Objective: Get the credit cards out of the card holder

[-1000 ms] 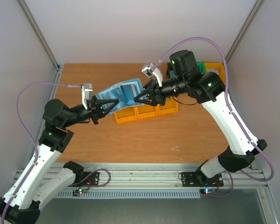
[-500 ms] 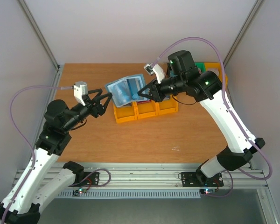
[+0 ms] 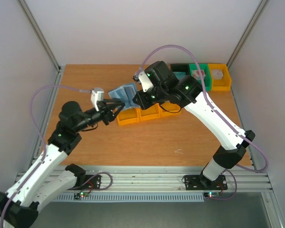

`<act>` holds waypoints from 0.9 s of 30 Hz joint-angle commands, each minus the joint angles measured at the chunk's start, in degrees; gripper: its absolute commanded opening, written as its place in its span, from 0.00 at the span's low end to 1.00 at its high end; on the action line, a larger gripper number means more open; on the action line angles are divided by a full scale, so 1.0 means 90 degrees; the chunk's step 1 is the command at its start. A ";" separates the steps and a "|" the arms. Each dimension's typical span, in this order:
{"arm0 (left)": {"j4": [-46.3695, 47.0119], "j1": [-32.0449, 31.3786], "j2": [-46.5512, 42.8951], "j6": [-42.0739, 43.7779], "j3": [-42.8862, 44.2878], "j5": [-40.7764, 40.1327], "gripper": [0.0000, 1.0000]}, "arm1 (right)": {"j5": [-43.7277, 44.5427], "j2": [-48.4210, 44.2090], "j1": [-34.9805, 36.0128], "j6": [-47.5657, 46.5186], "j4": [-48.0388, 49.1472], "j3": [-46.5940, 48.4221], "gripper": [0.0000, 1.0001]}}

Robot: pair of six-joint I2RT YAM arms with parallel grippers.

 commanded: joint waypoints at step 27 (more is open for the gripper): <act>0.0455 0.0135 -0.0393 -0.0603 0.0221 0.0685 0.37 | -0.5567 -0.0709 -0.0259 -0.2242 0.0629 -0.0148 0.01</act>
